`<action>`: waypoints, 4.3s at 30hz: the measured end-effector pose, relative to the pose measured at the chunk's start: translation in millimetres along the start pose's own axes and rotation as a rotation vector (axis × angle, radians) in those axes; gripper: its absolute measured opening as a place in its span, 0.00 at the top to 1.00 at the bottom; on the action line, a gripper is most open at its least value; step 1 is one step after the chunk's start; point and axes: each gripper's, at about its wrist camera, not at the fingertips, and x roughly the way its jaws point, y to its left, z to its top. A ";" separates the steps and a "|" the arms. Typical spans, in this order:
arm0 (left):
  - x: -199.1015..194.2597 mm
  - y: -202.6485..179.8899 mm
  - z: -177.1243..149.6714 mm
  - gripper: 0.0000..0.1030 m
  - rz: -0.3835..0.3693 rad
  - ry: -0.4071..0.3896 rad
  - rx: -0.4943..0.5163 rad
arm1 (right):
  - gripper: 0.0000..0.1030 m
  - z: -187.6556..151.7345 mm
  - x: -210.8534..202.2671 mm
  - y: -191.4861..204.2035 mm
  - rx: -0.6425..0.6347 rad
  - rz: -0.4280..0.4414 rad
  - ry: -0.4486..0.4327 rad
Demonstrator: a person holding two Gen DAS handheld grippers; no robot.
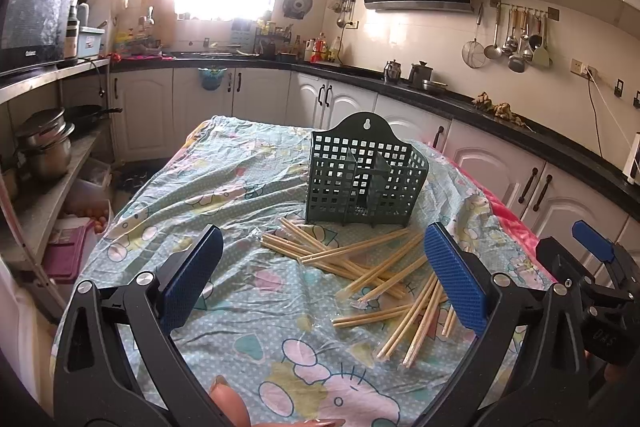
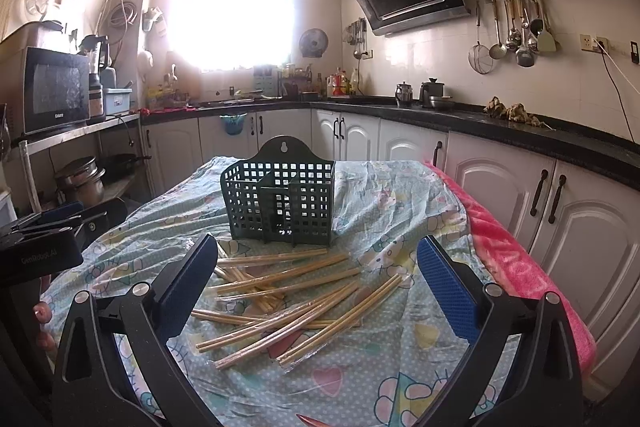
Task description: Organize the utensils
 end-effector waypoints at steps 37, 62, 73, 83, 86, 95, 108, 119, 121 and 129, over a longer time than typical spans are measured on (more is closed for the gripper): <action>9.2 23.4 1.1 0.10 -0.024 0.042 -0.073 | 0.06 -1.7 5.7 9.9 -0.037 0.097 0.036; 60.6 76.4 42.1 0.10 -0.086 0.143 -0.230 | 0.06 35.0 68.1 4.1 -0.021 0.204 0.193; 123.4 70.4 50.5 0.10 -0.125 0.284 -0.239 | 0.06 34.7 126.6 -27.9 0.019 0.120 0.337; 164.8 83.1 39.8 0.27 -0.133 0.380 -0.269 | 0.33 8.6 179.1 -54.7 0.076 0.087 0.511; 176.8 87.3 35.8 0.31 -0.145 0.409 -0.274 | 0.42 -1.9 193.0 -59.9 0.094 0.092 0.563; 208.8 93.6 25.0 0.40 -0.195 0.492 -0.307 | 0.54 -19.6 221.0 -72.0 0.130 0.097 0.647; 242.4 100.3 15.7 0.49 -0.225 0.584 -0.347 | 0.67 -30.9 253.5 -85.7 0.207 0.130 0.714; 260.9 96.2 4.8 0.69 -0.188 0.635 -0.341 | 0.88 -31.2 259.6 -89.9 0.250 0.149 0.708; 263.6 96.6 4.6 0.76 -0.181 0.641 -0.343 | 0.90 -30.1 260.0 -89.2 0.249 0.153 0.703; 269.6 98.5 5.9 0.87 -0.183 0.637 -0.343 | 0.93 -19.6 256.3 -85.6 0.250 0.180 0.678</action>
